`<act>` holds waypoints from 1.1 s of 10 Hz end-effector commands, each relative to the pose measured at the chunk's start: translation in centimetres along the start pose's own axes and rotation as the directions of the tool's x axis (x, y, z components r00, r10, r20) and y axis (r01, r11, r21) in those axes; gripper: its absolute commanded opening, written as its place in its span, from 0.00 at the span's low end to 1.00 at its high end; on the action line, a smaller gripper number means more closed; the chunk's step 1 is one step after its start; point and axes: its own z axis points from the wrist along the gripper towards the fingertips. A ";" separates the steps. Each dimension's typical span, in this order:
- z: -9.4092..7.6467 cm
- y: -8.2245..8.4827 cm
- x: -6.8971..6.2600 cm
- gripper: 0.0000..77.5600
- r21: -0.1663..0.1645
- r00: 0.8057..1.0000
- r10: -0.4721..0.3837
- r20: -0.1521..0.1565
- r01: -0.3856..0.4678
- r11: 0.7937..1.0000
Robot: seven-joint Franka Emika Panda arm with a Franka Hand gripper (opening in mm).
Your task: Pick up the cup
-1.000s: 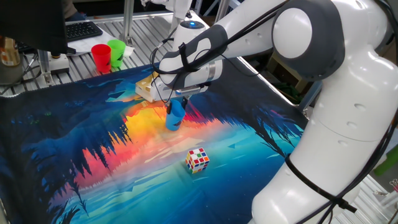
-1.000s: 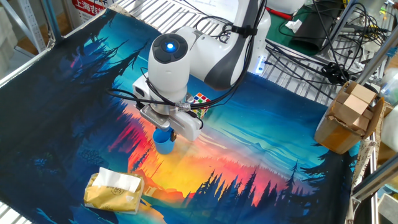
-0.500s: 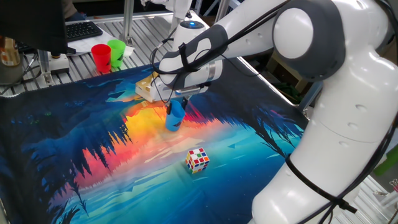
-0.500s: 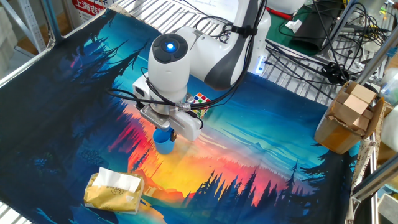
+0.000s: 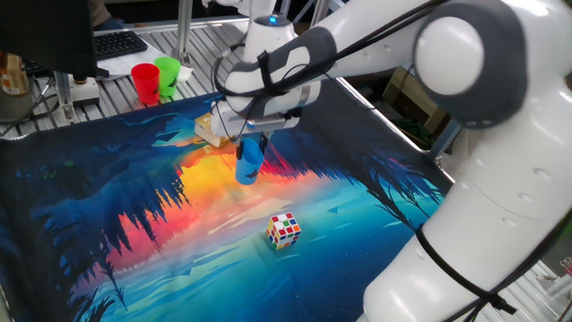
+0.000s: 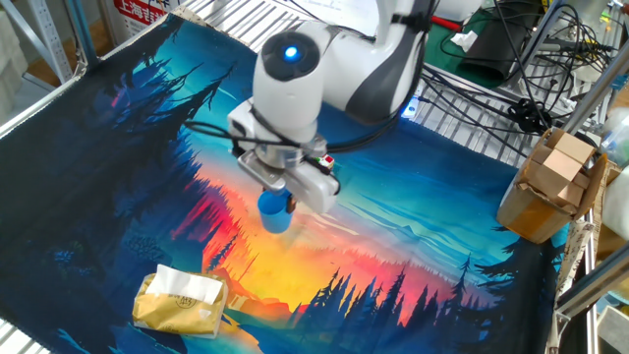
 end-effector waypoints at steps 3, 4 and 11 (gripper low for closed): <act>-2.7 2.1 1.0 0.01 -0.005 1.000 0.013 -0.007 -0.013 1.000; -2.7 2.3 1.2 0.01 -0.006 1.000 0.005 -0.007 -0.005 1.000; -2.9 2.5 1.4 0.01 -0.002 1.000 -0.016 -0.002 0.016 1.000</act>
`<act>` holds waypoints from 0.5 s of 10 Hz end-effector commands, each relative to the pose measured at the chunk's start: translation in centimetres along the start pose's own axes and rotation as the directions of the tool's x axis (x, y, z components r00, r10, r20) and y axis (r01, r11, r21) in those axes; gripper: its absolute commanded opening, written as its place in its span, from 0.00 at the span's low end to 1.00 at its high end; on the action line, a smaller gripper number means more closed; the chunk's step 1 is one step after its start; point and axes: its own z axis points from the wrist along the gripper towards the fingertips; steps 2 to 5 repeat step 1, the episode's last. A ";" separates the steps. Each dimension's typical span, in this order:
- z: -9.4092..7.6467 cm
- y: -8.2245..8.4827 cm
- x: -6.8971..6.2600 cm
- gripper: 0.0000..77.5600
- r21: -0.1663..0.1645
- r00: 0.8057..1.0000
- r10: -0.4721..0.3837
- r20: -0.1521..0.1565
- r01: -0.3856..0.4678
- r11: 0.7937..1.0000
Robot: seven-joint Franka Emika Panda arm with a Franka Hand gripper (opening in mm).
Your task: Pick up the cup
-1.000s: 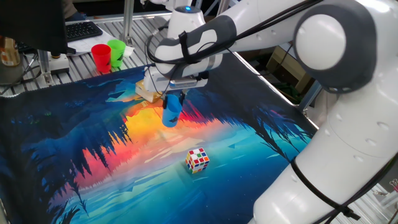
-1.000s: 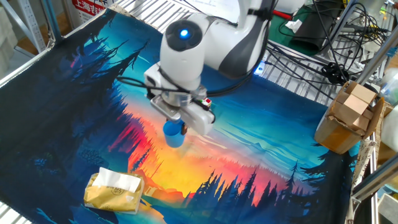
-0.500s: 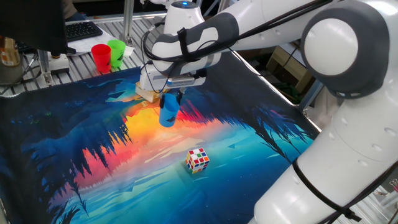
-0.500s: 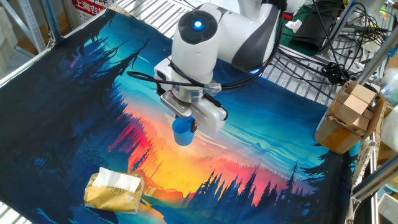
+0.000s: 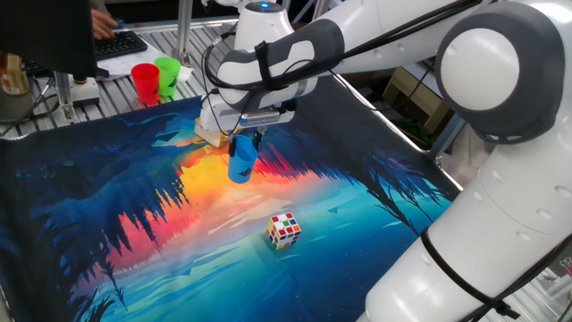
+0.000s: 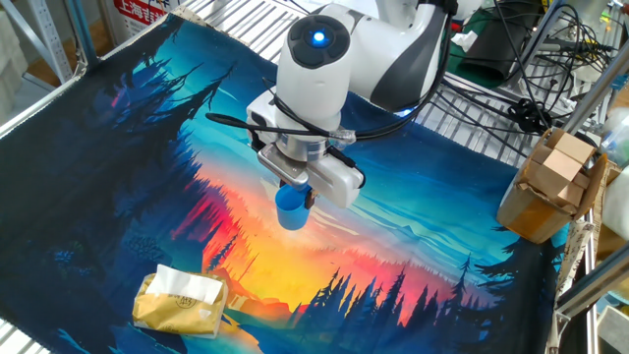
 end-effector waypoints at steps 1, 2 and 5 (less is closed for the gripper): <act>-0.1 0.0 -0.1 0.01 0.001 1.000 0.013 0.001 -0.013 1.000; -0.1 0.0 -0.1 0.01 0.001 1.000 0.013 0.001 -0.013 1.000; -0.1 0.0 -0.1 0.01 0.001 1.000 0.013 0.001 -0.013 1.000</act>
